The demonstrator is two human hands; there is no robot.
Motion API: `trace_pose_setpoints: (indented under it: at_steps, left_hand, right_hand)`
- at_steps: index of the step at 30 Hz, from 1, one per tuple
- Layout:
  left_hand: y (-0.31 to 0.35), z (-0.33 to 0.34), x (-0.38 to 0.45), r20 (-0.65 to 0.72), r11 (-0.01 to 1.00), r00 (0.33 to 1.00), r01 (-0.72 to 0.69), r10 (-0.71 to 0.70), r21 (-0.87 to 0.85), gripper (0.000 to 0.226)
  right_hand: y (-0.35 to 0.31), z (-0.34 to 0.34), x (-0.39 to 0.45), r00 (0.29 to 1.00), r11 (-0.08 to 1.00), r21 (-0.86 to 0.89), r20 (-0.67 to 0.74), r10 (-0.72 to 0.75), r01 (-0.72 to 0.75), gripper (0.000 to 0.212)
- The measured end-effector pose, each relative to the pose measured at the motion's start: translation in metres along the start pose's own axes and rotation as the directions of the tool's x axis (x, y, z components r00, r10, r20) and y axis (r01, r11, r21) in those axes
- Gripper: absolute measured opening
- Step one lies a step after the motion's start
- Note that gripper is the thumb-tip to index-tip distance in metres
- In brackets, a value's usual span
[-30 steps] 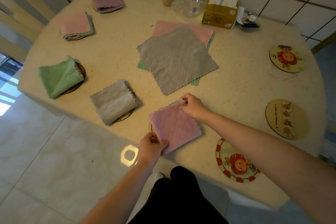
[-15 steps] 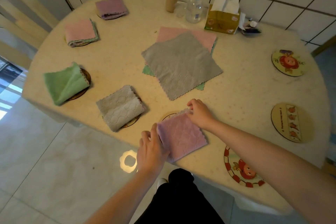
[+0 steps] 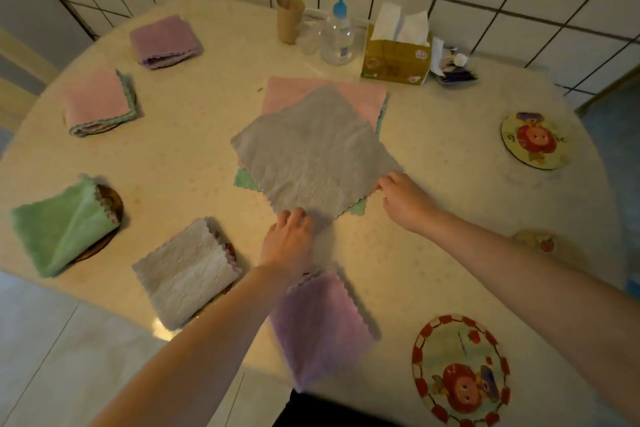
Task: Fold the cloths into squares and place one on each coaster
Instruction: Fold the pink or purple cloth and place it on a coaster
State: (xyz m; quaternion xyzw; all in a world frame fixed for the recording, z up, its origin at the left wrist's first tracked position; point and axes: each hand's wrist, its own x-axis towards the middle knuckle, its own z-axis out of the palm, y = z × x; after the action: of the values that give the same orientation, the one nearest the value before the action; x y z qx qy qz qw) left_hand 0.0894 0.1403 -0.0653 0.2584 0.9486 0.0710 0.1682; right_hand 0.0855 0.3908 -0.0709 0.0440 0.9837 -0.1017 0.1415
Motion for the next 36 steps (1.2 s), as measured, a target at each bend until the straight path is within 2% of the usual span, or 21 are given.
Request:
trace_pose_setpoints:
  at_steps: [4, 8, 12, 15, 17, 20, 23, 26, 28, 31, 34, 36]
  left_hand:
    - [0.006, 0.003, 0.03, 0.023, 0.999, 0.999, -0.032, 0.031, 0.043, 0.044]
    - [0.006, 0.006, 0.04, 0.033, 0.995, 0.999, -0.037, 0.034, 0.091, 0.05]
    - [0.006, 0.004, 0.043, 0.01, 0.989, 0.998, -0.065, 0.064, 0.134, 0.045]
    - [0.001, 0.004, 0.04, -0.003, 0.983, 0.995, -0.097, 0.099, 0.153, 0.046]
    - [-0.002, 0.005, 0.04, -0.001, 0.982, 0.995, -0.1, 0.101, 0.159, 0.039]
    - [-0.004, 0.004, 0.041, -0.006, 0.992, 0.996, -0.088, 0.089, 0.089, 0.026]
    - [-0.003, -0.007, 0.046, -0.046, 0.989, 0.998, 0.036, -0.043, -0.147, 0.018]
    - [-0.008, -0.018, 0.053, -0.051, 0.905, 0.973, 0.189, -0.225, -0.381, 0.01]
    - [-0.013, -0.023, 0.057, -0.051, 0.849, 0.961, 0.215, -0.272, -0.483, 0.008]
    - [-0.015, -0.028, 0.063, -0.086, 0.849, 0.964, 0.176, -0.251, -0.499, 0.009]
    - [-0.018, -0.037, 0.067, -0.077, 0.899, 0.979, 0.142, -0.19, -0.415, 0.015]
    - [-0.023, -0.044, 0.07, -0.067, 0.95, 0.988, 0.116, -0.141, -0.29, 0.018]
  right_hand:
    - [0.02, -0.004, 0.027, 0.989, 0.972, -0.183, 0.02, -0.144, 0.146, 0.03]
    - [0.031, -0.005, 0.043, 0.944, 0.887, -0.328, 0.055, -0.326, 0.326, 0.022]
    - [0.037, -0.014, 0.052, 0.909, 0.831, -0.372, 0.105, -0.404, 0.412, 0.036]
    - [0.036, -0.018, 0.054, 0.897, 0.819, -0.374, 0.109, -0.428, 0.436, 0.027]
    - [0.035, -0.017, 0.053, 0.896, 0.833, -0.334, 0.113, -0.43, 0.442, 0.021]
    - [0.038, -0.013, 0.05, 0.895, 0.826, -0.347, 0.133, -0.426, 0.445, 0.042]
    - [0.043, -0.009, 0.05, 0.889, 0.811, -0.374, 0.104, -0.445, 0.45, 0.046]
    - [0.043, -0.007, 0.052, 0.904, 0.834, -0.362, 0.065, -0.423, 0.417, 0.043]
    - [0.041, -0.006, 0.054, 0.92, 0.855, -0.351, 0.049, -0.39, 0.381, 0.039]
    - [0.038, -0.007, 0.058, 0.93, 0.88, -0.323, 0.002, -0.367, 0.348, 0.019]
    - [0.043, -0.018, 0.067, 0.947, 0.896, -0.339, -0.041, -0.317, 0.285, 0.028]
    - [0.04, -0.035, 0.073, 0.958, 0.942, -0.243, -0.115, -0.263, 0.229, 0.022]
